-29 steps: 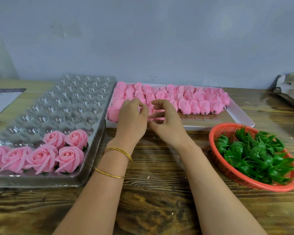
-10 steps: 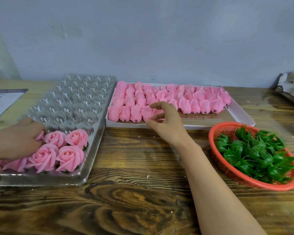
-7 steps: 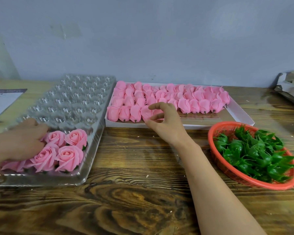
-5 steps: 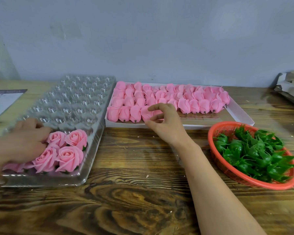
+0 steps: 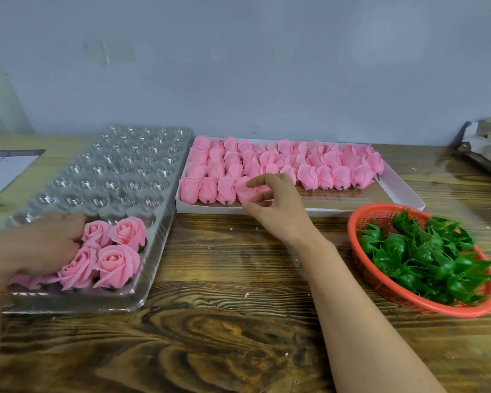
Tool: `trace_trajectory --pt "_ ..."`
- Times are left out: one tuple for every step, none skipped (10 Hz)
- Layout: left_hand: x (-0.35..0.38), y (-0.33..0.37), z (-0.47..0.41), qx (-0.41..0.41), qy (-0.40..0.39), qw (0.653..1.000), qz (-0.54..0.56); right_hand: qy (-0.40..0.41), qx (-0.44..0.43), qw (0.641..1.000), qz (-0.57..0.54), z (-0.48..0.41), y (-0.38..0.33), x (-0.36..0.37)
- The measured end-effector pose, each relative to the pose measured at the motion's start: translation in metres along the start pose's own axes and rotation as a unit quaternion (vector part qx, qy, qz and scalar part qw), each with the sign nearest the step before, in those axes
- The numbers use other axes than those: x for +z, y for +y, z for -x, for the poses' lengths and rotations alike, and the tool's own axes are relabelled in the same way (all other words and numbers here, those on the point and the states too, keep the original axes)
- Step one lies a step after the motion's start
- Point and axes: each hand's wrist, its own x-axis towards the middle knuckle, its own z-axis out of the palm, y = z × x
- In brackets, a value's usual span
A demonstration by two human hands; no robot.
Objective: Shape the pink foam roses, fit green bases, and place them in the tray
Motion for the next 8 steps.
trace_trajectory --pt "0.000 0.000 0.000 -0.007 -0.004 1.000 0.006 -0.001 -0.002 1.000 0.004 0.000 0.001 0.000" --pt "0.000 0.000 0.000 -0.004 0.000 1.000 0.012 -0.004 -0.004 1.000 0.006 0.000 0.001 0.001" --pt "-0.001 0.000 0.002 -0.008 -0.009 1.000 0.025 -0.004 -0.005 1.000 0.004 0.000 0.001 0.001" --pt "-0.002 0.000 0.002 0.006 -0.015 0.999 0.036 -0.003 -0.004 1.000 0.003 0.000 0.001 0.000" --pt "-0.009 -0.004 0.003 0.017 -0.002 0.999 0.040 0.000 -0.005 1.000 -0.002 0.000 0.001 0.000" --pt "-0.009 -0.012 0.001 0.036 0.018 0.998 0.054 -0.002 -0.004 1.000 -0.006 0.000 -0.002 -0.001" --pt "-0.012 -0.021 0.004 0.054 0.036 0.995 0.075 0.005 -0.013 1.000 -0.009 0.001 -0.002 -0.001" --pt "-0.016 -0.038 -0.003 0.118 0.139 0.982 0.042 0.024 -0.014 0.999 -0.019 0.000 -0.001 -0.003"
